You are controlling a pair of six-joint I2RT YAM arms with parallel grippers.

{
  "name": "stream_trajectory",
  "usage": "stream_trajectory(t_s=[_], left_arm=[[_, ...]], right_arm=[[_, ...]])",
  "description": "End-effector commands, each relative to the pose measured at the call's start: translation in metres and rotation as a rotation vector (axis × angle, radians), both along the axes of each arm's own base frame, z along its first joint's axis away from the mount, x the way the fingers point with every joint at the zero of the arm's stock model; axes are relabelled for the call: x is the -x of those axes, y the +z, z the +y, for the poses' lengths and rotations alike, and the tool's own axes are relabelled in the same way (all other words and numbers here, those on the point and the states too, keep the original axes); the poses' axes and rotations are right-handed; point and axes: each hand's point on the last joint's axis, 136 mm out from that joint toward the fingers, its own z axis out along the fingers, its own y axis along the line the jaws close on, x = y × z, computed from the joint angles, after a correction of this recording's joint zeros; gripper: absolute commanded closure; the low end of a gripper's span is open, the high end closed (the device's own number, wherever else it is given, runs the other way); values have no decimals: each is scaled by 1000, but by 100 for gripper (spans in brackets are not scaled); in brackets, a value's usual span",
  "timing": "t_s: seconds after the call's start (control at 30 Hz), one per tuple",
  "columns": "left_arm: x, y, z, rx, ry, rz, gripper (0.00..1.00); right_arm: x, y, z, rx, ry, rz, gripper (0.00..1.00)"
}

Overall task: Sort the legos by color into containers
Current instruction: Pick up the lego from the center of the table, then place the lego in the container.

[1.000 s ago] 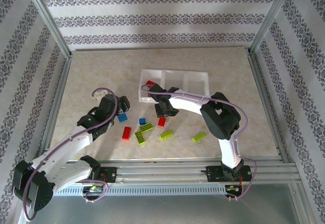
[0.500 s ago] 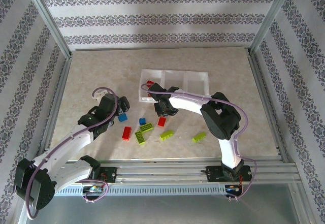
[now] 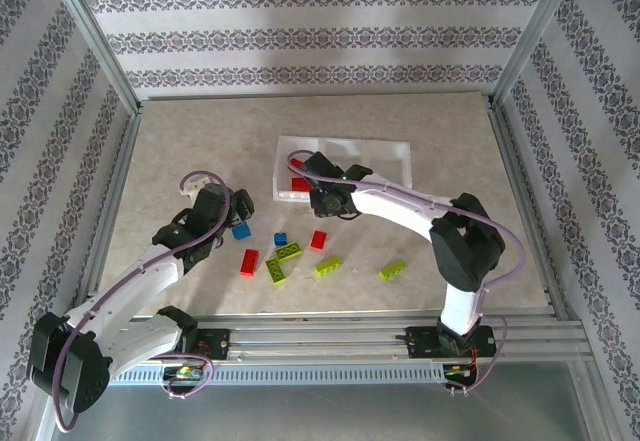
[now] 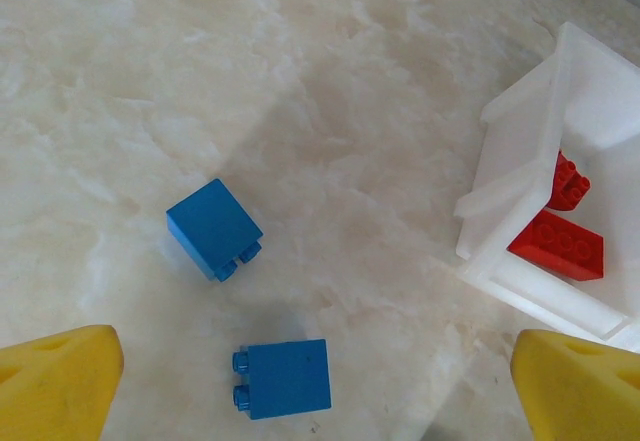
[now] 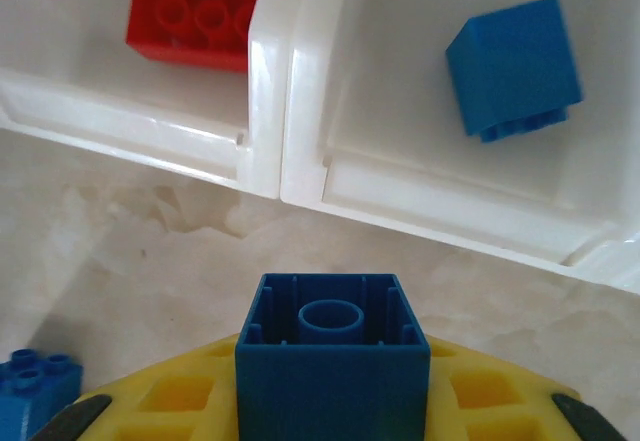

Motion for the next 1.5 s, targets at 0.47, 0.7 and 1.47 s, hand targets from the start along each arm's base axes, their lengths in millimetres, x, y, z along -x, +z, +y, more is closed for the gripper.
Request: stream_trajectory(t_s=[0.47, 0.7, 1.47], left_arm=[[-1, 2, -1, 33, -12, 6, 0], [2, 3, 1, 39, -12, 9, 0], [6, -1, 3, 53, -6, 18, 0]], right_arm=[[-78, 21, -27, -30, -57, -70, 77], [-107, 12, -23, -37, -64, -87, 77], [-127, -14, -25, -48, -86, -48, 65]])
